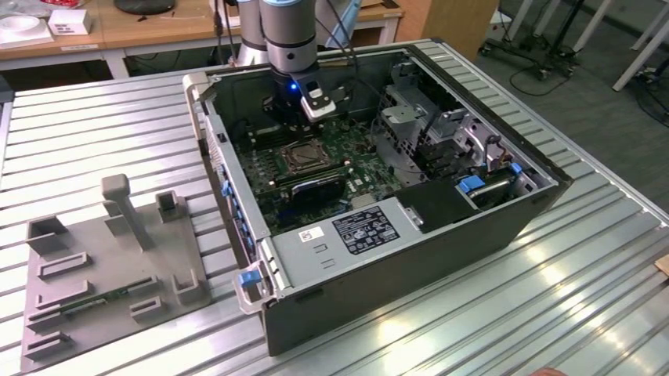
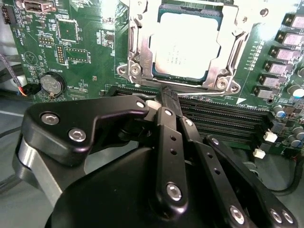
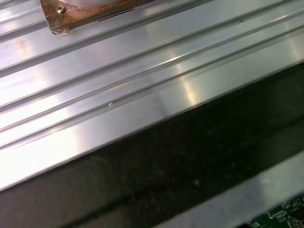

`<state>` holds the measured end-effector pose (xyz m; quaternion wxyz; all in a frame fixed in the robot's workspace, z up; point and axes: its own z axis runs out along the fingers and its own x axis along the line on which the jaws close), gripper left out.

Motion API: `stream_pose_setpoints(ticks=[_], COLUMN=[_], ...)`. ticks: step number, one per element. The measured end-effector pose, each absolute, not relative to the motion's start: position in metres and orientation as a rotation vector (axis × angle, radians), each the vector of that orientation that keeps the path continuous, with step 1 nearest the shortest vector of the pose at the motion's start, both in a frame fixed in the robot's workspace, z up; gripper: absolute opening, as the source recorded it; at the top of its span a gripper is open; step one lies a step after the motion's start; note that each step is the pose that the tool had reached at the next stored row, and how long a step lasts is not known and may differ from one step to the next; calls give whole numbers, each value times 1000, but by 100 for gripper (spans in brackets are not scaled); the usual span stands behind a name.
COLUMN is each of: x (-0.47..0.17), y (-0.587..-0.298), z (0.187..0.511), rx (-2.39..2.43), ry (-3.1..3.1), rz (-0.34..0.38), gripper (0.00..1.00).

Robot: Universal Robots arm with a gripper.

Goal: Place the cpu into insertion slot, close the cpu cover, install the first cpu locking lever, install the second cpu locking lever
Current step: 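Install the first cpu locking lever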

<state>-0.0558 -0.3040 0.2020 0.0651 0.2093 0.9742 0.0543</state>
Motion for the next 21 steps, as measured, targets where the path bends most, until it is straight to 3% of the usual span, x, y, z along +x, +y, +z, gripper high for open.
stream_pose_setpoints(ticks=[9, 21], x=[-56, -52], y=[-302, -302], z=[202, 202], rx=[650, 650], ry=[2939, 2939], rz=[211, 212], gripper=[10, 10])
